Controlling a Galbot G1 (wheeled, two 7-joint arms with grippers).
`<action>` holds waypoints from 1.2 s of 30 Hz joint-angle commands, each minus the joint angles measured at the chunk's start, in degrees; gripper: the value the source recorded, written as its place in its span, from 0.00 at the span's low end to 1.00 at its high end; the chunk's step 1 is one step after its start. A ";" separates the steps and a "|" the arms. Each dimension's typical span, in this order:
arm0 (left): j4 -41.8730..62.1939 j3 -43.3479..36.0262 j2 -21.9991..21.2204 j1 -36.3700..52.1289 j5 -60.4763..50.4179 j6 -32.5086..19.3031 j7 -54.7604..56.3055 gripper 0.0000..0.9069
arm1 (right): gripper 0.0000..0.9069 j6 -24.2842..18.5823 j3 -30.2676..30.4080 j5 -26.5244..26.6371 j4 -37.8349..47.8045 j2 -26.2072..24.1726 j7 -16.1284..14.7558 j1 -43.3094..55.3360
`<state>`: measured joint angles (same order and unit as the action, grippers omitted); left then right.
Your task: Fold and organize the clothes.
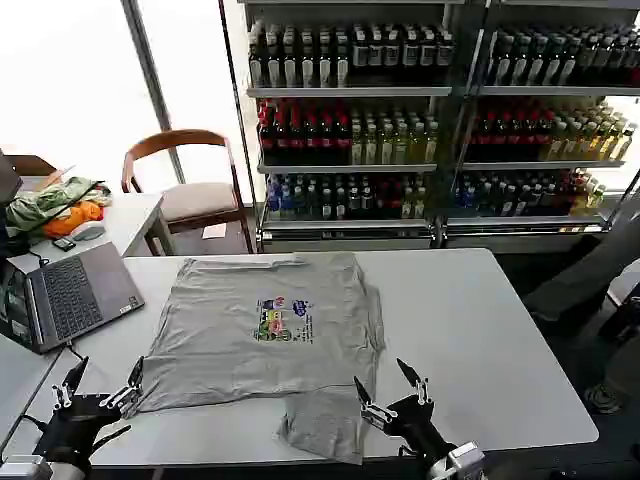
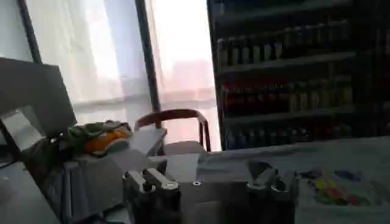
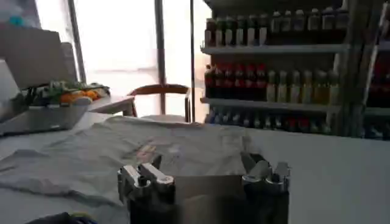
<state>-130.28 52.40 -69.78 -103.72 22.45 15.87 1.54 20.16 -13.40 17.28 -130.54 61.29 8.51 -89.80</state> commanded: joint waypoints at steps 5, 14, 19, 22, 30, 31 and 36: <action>0.76 0.26 6.51 -0.06 5.40 13.91 1.74 1.00 | 1.00 11.52 1.30 0.74 -1.97 -0.82 5.30 0.01; 4.45 -1.49 8.60 1.72 10.70 17.20 2.75 1.00 | 1.00 13.00 3.27 1.03 -1.65 -0.09 8.99 -2.41; 7.43 -2.55 9.62 3.07 10.56 17.23 2.40 1.00 | 1.00 13.02 5.50 1.01 0.24 1.80 10.14 -1.01; 8.82 -2.82 9.76 3.64 10.64 17.24 2.13 1.00 | 1.00 13.03 6.37 0.86 0.22 2.86 10.21 -0.32; 10.36 -4.08 9.11 4.88 10.57 17.22 2.01 1.00 | 1.00 13.06 8.12 2.73 1.67 3.71 12.05 -0.43; 10.67 -4.12 9.00 5.15 10.53 17.23 2.07 1.00 | 1.00 13.06 8.22 3.18 2.11 3.94 12.12 -0.29; 12.30 -3.98 9.06 6.21 11.25 17.18 1.94 1.00 | 1.00 13.07 9.75 4.57 3.11 4.51 12.08 0.33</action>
<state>-119.70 48.72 -61.21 -98.24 32.96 32.35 3.49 32.76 -4.17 20.58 -127.65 65.62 20.06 -89.14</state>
